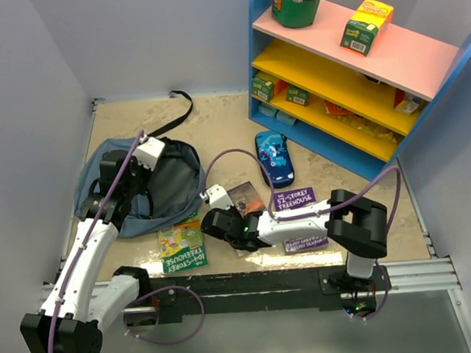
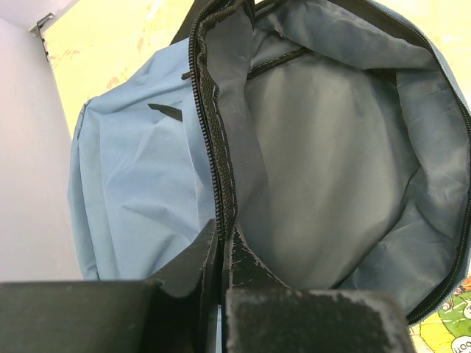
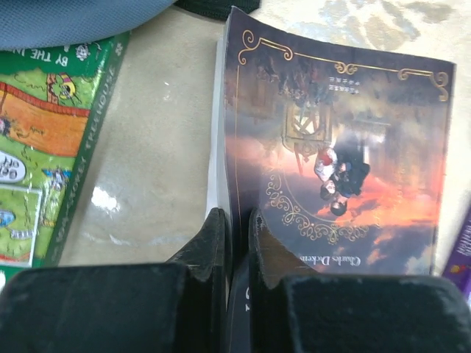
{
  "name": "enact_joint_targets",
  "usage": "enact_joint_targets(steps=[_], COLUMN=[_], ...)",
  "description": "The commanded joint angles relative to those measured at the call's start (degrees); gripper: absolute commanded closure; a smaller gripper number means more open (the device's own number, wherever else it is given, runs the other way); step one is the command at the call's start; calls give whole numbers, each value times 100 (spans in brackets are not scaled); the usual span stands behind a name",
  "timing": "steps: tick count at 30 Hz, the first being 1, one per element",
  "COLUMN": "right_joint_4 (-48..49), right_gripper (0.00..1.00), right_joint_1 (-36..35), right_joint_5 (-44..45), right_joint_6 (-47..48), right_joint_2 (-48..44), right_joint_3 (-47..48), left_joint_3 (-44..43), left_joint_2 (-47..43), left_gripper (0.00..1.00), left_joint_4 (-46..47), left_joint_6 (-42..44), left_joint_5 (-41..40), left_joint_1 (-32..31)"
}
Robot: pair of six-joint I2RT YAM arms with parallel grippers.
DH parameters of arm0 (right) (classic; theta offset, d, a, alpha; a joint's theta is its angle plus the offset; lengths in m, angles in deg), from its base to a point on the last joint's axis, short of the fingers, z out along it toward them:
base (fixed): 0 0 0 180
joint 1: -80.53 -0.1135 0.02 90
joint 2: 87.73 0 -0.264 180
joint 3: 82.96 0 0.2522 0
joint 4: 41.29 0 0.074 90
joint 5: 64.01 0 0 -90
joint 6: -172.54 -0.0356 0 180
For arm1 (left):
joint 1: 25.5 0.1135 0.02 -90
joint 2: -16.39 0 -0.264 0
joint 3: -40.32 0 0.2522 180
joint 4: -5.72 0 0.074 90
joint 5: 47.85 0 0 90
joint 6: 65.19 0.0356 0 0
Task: Pack the student bag
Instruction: Pick up the book from the center of the board.
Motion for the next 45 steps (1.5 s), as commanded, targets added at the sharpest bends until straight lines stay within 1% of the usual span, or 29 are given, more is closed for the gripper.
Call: enact_joint_targets(steps=[1,2,3,4,5,7,9,12,16,19,21,22,24,25,30,31,33,34,35,37,38,40,41,42,44,45], right_joint_4=[-663,-690,-725,-734,-725,-751,-761,-507,-348,20,162,180,136,145,154,275,688,829,1239,1672,2161,2569,3101,3411,3773,3836], right_gripper=[100,100,100,100,100,100,100,100,100,100,100,100,100,100,100,100,100,100,100,100,100,100,100,100,100,100], right_joint_1=[42,-19,-55,-90,-134,-143,-152,-169,-169,-169,-161,-161,-169,-178,-257,-266,-266,-257,-240,-91,-12,348,506,838,1147,1201], right_joint_5=[361,494,705,950,1057,1216,1374,1655,1954,2051,2104,2104,2052,1973,1507,1263,876,795,708,296,128,-502,-828,-1092,-1428,-1507], right_joint_6=[-32,230,355,521,801,1014,1243,1673,2183,2815,3228,3300,3449,3476,3318,3179,3134,2933,2905,2651,2554,2028,1808,1380,860,744], right_joint_2=[-854,-1048,-1450,-1611,-1778,-2086,-2192,-2298,-2201,-2236,-2193,-2149,-2026,-1999,-1824,-1806,-1841,-1841,-1858,-1893,-1894,-1876,-1859,-1780,-1508,-1211], right_joint_3=[-135,22,128,303,392,603,735,920,1595,2026,2273,2596,2940,3246,3899,4074,3953,3866,3595,3243,2832,2469,2015,1784,1493,1440], left_joint_3=[-220,-202,-193,-185,-185,-176,-158,-132,-88,-36,-18,-9,-9,-9,26,35,35,35,53,44,35,0,-52,-96,-149,-176], left_joint_2=[-81,-81,-72,-72,-55,-37,-19,-28,-81,-151,-169,-151,-125,-108,-99,-99,-125,-142,-212,-291,-379,-432,-441,-450,-546,-599], left_gripper=[100,100,100,100,100,100,100,100,100,100,100,100,100,100,100,100,100,100,100,100,100,100,100,100,100,100], left_joint_4=[210,228,245,254,289,307,342,368,360,359,368,360,351,325,368,368,395,412,456,483,483,404,273,193,61,17], left_joint_6=[65,74,83,83,83,92,92,92,109,109,92,92,48,31,13,-22,-92,-127,-163,-286,-321,-374,-383,-400,-383,-357], left_joint_5=[74,92,83,83,100,109,92,101,4,-49,-75,-75,-75,-58,-49,-49,-84,-110,-128,-128,-93,117,188,258,434,478], left_joint_1=[46,47,47,38,46,47,55,47,47,47,47,47,47,47,47,55,47,47,55,55,55,55,55,55,55,47])
